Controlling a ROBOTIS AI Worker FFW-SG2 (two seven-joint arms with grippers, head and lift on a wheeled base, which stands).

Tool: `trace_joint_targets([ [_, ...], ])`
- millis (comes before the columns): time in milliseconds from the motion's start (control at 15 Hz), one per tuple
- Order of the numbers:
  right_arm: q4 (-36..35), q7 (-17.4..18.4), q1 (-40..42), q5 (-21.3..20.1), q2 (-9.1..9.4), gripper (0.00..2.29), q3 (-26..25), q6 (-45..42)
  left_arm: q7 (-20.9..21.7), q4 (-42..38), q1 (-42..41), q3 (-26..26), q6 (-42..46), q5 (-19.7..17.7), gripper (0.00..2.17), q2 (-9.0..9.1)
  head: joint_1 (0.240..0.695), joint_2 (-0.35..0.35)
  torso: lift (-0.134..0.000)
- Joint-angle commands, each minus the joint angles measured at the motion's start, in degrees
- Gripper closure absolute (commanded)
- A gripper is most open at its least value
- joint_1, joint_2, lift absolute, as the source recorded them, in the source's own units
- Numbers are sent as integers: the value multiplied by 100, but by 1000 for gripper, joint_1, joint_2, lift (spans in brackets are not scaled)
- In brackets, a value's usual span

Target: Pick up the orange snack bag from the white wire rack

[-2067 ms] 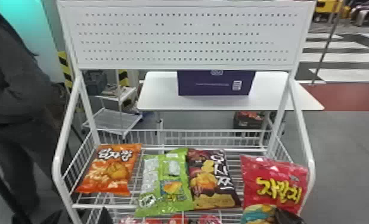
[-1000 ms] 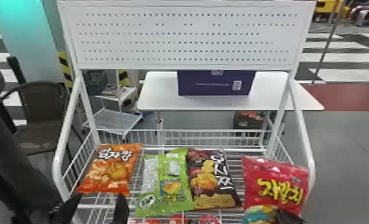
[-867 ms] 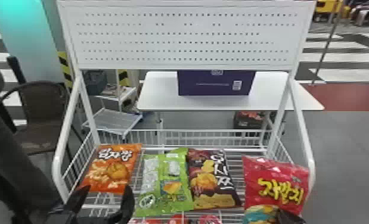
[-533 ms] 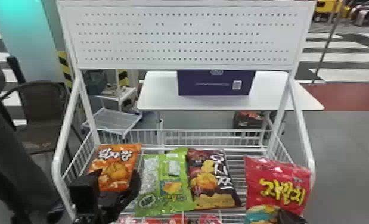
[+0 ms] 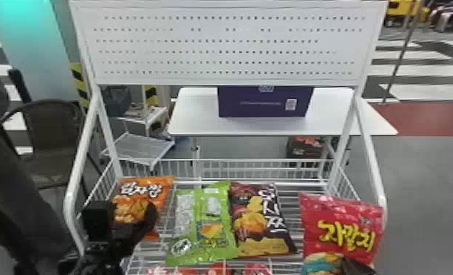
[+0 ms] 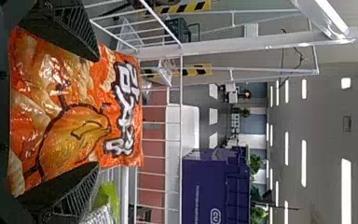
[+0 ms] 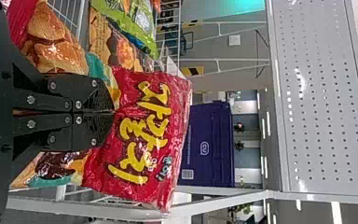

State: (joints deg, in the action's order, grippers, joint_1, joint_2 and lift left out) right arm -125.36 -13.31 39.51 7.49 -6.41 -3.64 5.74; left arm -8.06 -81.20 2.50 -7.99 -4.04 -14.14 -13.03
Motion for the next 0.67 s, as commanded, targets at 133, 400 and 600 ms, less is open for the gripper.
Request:
trace_joint_targets([
  [133,-32,-40,-22,24,35,2219,-5,90,15,25,5,52,-15,-1,583,-42,499,0,0],
  [400,-85,-40,31,50,61,2219,-32,125,33,-62,-109,34,-173,8,1703,-42,499,0,0],
  [600,-138,-40,83,59,70,2219,-76,125,59,-352,-267,52,-261,17,1713,-42,499,0,0],
])
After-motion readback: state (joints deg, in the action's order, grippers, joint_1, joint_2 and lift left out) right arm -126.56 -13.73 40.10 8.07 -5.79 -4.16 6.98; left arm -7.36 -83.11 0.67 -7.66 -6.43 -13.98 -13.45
